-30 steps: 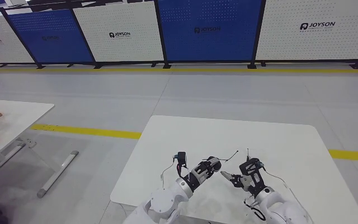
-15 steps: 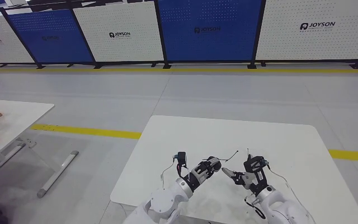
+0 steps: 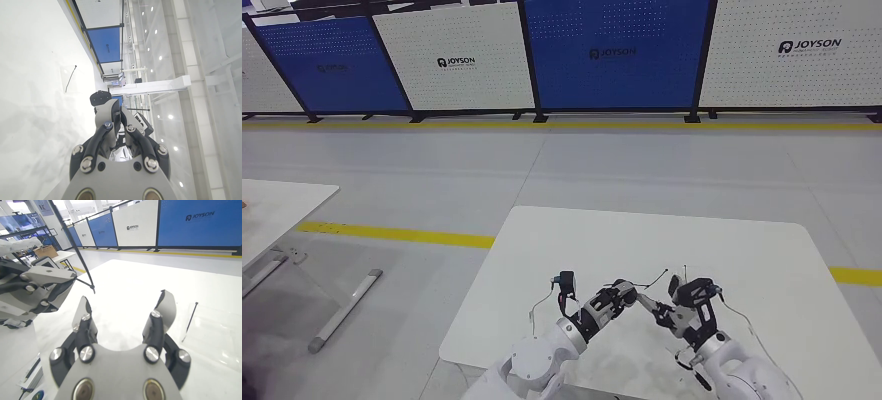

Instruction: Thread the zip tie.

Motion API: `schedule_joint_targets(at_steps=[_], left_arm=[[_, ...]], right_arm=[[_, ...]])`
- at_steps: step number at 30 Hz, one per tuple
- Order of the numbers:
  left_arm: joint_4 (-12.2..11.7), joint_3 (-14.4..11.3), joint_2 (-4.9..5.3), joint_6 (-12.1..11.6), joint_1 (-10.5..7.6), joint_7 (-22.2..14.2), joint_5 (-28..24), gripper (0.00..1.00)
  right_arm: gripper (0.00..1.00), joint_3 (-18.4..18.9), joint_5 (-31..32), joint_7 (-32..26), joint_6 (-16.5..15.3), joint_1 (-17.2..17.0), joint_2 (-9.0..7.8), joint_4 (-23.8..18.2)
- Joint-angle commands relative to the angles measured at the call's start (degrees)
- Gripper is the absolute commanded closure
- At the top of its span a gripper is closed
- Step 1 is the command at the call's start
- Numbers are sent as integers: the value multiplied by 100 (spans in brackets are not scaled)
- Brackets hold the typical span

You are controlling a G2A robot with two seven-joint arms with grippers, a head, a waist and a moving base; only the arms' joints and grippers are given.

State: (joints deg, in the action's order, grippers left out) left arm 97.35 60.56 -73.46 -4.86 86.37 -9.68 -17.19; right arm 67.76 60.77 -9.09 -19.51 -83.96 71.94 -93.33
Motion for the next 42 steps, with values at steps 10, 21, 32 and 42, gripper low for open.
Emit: schedule_joint_targets(at_steps=[10,21,32,42], left_arm=[[0,0,0,0,0,0,0,100],[0,0,0,0,0,0,0,100],[0,0,0,0,0,0,0,100],[0,0,0,0,0,0,0,100]], right_arm=[[74,-154,-147,138,2,22,-98,-94],[67,-348,-142,-11,2,105,-219,-134],[74,-377,-307,150,2,128,-316,-153],[97,-466,-338,183,2,194,-362,-162]])
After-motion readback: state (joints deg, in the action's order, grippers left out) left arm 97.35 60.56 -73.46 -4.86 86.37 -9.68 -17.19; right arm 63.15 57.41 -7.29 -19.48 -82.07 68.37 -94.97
